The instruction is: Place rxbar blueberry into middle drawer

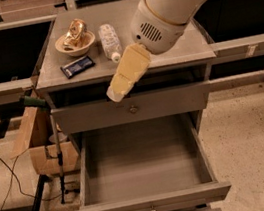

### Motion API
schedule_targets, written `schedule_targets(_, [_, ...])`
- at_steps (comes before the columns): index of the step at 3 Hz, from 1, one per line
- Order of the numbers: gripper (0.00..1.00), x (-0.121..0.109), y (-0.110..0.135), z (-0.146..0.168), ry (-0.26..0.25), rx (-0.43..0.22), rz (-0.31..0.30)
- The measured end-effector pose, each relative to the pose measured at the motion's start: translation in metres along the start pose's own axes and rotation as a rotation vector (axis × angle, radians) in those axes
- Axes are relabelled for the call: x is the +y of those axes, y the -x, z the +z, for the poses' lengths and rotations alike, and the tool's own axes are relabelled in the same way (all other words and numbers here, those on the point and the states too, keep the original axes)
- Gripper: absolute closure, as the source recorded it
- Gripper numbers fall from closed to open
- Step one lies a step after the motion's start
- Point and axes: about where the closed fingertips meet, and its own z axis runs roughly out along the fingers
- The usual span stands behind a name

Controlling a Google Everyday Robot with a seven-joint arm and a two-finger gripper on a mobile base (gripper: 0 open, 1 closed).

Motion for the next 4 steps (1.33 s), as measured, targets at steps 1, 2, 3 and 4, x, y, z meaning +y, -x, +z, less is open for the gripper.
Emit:
schedule_targets(1, [0.00, -0.002, 0.024, 0.018, 0.003, -0.060, -0.007])
schedule_targets(2, [0.00, -0.012, 0.073, 0.057, 0.015, -0.138, 0.008])
schedule_targets(3, [0.00, -0.018, 0.125, 0.101, 0.050, -0.228, 0.048])
schedule_targets(4, [0.00, -0.016, 0.172, 0.152, 0.096, -0.278, 0.037])
